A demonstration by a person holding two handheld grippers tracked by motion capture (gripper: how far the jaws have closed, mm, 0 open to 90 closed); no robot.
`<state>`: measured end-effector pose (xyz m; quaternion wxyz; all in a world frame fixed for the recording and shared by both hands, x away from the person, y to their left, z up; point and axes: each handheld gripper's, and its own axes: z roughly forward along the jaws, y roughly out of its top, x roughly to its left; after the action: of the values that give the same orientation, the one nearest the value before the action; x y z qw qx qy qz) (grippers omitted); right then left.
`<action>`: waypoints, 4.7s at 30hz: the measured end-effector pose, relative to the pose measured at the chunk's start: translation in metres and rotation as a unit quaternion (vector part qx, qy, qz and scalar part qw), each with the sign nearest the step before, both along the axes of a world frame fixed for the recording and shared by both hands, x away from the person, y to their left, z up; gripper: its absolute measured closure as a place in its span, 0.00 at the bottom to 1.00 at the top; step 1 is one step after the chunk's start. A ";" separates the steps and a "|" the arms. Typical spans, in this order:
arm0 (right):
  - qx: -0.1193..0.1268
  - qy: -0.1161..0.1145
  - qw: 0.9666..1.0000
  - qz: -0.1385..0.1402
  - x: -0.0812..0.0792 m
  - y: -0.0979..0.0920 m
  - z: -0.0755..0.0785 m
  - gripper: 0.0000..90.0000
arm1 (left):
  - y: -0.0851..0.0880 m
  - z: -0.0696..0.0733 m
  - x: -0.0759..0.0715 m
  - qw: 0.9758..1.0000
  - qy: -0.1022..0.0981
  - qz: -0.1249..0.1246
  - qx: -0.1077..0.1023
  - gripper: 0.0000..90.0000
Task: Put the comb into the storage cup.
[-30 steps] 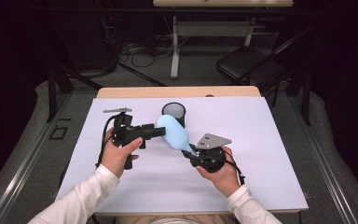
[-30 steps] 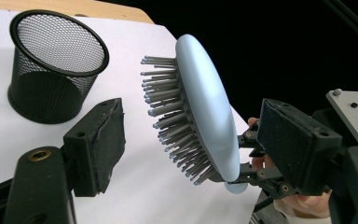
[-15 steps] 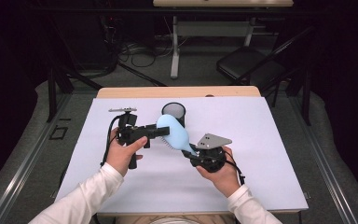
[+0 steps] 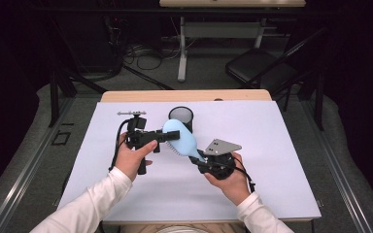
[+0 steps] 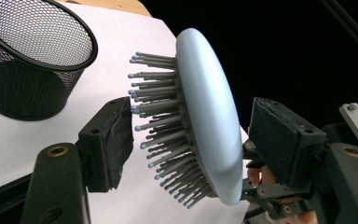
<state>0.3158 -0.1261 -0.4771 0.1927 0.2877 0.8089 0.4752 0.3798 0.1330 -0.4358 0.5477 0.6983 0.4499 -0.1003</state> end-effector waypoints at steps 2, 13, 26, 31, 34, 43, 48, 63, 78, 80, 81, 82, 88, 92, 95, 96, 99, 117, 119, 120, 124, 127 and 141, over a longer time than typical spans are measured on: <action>0.000 -0.001 1.000 0.000 0.000 0.000 0.000 0.77 | -0.001 0.000 0.000 1.000 0.000 0.002 -0.001 0.35; -0.001 0.000 1.000 0.003 0.000 0.001 -0.001 0.77 | -0.005 -0.002 0.003 1.000 0.008 -0.001 -0.009 0.39; -0.001 -0.001 1.000 0.002 -0.001 0.002 -0.001 0.77 | -0.005 -0.002 0.003 1.000 0.012 0.002 -0.011 0.45; -0.002 -0.001 1.000 0.002 -0.001 0.002 -0.002 0.77 | -0.005 -0.002 0.003 1.000 0.016 0.004 -0.015 0.46; -0.002 0.001 1.000 0.002 -0.001 0.003 -0.002 0.77 | -0.005 -0.002 0.004 1.000 0.018 0.002 -0.016 0.47; -0.004 0.000 1.000 0.003 -0.001 0.003 -0.003 0.77 | -0.003 -0.002 0.004 0.999 0.035 0.003 -0.034 0.49; -0.005 0.002 1.000 0.003 -0.002 0.004 -0.004 0.77 | -0.002 -0.003 0.004 0.998 0.041 0.003 -0.038 0.50; -0.006 0.002 1.000 0.004 -0.002 0.005 -0.006 0.77 | 0.000 -0.005 0.003 0.997 0.053 0.007 -0.055 0.53; -0.005 0.004 1.000 0.004 -0.001 0.005 -0.006 0.77 | 0.000 -0.006 0.005 0.994 0.090 0.015 -0.068 0.55; -0.004 0.004 1.000 0.004 -0.001 0.005 -0.006 0.77 | 0.000 -0.006 0.005 0.993 0.092 0.015 -0.070 0.56; -0.005 0.003 1.000 0.004 -0.001 0.005 -0.006 0.77 | 0.000 -0.006 0.005 0.993 0.092 0.015 -0.070 0.56; -0.005 0.003 1.000 0.005 -0.001 0.004 -0.006 0.77 | 0.000 -0.005 0.005 0.993 0.094 0.016 -0.071 0.56; -0.002 0.002 1.000 0.004 -0.001 0.004 -0.006 0.77 | 0.000 -0.005 0.006 0.992 0.100 0.015 -0.073 0.57; 0.002 0.002 1.000 0.004 -0.001 0.004 -0.006 0.77 | 0.000 -0.004 0.007 0.992 0.102 0.012 -0.073 0.57; 0.002 0.003 1.000 0.004 0.000 0.004 -0.006 0.77 | 0.000 -0.005 0.008 0.992 0.103 0.013 -0.074 0.57; 0.002 0.004 1.000 0.004 0.000 0.004 -0.007 0.76 | 0.000 -0.005 0.008 0.992 0.103 0.012 -0.072 0.57; 0.004 0.004 1.000 0.003 0.000 0.004 -0.007 0.73 | -0.001 -0.006 0.009 0.992 0.102 0.015 -0.072 0.57; 0.008 0.012 1.000 -0.008 0.004 0.001 -0.009 0.54 | 0.007 -0.009 0.018 0.991 0.108 0.029 -0.075 0.57; 0.011 0.012 1.000 -0.009 0.005 0.000 -0.008 0.53 | 0.008 -0.010 0.019 0.991 0.108 0.031 -0.076 0.57; 0.012 0.014 1.000 -0.010 0.005 0.000 -0.008 0.52 | 0.009 -0.010 0.020 0.991 0.106 0.030 -0.075 0.57; 0.015 0.016 1.000 -0.006 0.008 0.000 -0.008 0.50 | 0.011 -0.010 0.021 0.991 0.109 0.033 -0.076 0.57; 0.020 0.023 1.000 -0.005 0.010 0.000 -0.007 0.46 | 0.013 -0.010 0.022 0.990 0.111 0.038 -0.079 0.57; 0.043 0.028 0.999 -0.018 0.011 -0.005 -0.003 0.31 | 0.017 -0.010 0.024 0.990 0.107 0.042 -0.079 0.57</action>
<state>0.3270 -0.1314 -0.4803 0.1659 0.3237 0.7877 0.4972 0.4038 0.1496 -0.4460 0.5540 0.6183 0.5255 -0.1862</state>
